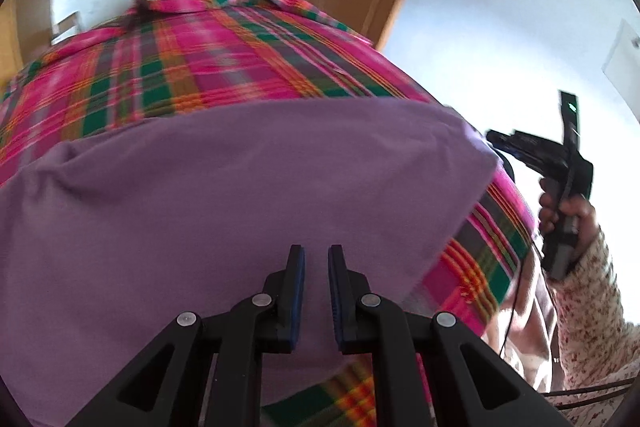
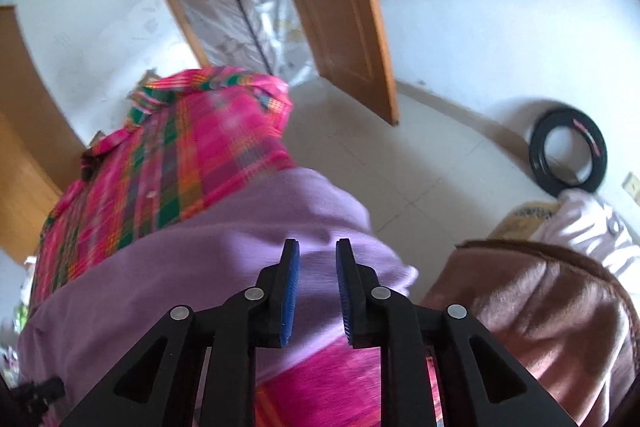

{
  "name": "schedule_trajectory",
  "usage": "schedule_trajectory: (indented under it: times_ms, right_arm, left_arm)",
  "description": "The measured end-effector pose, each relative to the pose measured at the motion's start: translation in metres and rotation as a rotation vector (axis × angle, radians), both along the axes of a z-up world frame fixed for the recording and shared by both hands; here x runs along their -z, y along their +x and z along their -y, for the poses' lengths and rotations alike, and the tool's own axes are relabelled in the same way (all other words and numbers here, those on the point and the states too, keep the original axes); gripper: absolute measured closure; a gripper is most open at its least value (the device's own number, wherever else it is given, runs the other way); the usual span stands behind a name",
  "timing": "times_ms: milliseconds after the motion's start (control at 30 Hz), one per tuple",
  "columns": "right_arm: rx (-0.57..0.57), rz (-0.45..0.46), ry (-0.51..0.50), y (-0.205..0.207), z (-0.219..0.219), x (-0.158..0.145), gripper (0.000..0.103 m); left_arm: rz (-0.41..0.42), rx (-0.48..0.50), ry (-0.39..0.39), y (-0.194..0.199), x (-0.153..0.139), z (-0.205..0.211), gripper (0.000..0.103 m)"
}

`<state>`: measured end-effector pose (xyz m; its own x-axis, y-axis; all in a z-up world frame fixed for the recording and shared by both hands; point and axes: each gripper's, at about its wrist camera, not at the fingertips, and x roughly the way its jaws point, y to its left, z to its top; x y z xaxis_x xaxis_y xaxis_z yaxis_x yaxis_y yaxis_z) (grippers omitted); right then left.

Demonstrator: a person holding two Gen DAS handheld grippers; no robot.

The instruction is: Fold clothes

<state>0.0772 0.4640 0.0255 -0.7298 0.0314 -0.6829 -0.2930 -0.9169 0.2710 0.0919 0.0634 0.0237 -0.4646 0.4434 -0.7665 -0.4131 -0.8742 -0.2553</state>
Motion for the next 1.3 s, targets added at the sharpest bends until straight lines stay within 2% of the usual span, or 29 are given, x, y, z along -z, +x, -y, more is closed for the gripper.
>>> schedule_trajectory:
  times_ms: [100,200,300,433,600,767,833,967,1067,1167,1300]
  right_arm:
    - [-0.068,-0.033,0.036,-0.002,0.023,-0.003,0.079]
    - [-0.111,0.008,0.082,-0.007,0.043,0.005,0.079]
    - [-0.094,0.050,0.115,-0.009,0.054,0.013,0.079]
    - [-0.119,0.020,0.136,-0.008,0.069,0.002,0.079]
    - [-0.307,-0.026,0.121,-0.018,0.125,-0.009,0.079]
    - [-0.440,0.030,0.114,-0.025,0.173,0.008,0.079]
    - [-0.488,0.036,0.152,-0.024,0.190,0.008,0.079]
    - [-0.660,0.009,0.146,-0.015,0.227,0.001,0.079]
    - [-0.839,0.013,0.187,-0.002,0.266,0.002,0.078]
    - [-0.949,0.016,0.196,0.010,0.295,0.005,0.078]
    - [-1.041,0.054,0.189,0.020,0.318,0.015,0.078]
  left_arm:
    - [0.000,-0.067,0.008,-0.005,0.000,0.023,0.091]
    - [0.001,-0.126,0.007,-0.006,0.000,0.047,0.091]
    - [-0.006,-0.184,0.011,-0.008,-0.002,0.071,0.091]
    - [-0.015,-0.265,0.015,-0.013,-0.005,0.103,0.091]
    - [0.013,-0.328,0.030,-0.021,-0.001,0.130,0.091]
    - [0.045,-0.347,0.006,-0.018,0.007,0.147,0.091]
    - [0.060,-0.361,-0.011,-0.013,0.010,0.156,0.091]
    - [0.079,-0.407,-0.006,-0.001,0.013,0.180,0.091]
    - [0.083,-0.457,0.010,0.007,0.014,0.199,0.091]
    - [0.081,-0.494,0.008,0.014,0.014,0.213,0.091]
    - [0.079,-0.520,0.004,0.021,0.015,0.226,0.091]
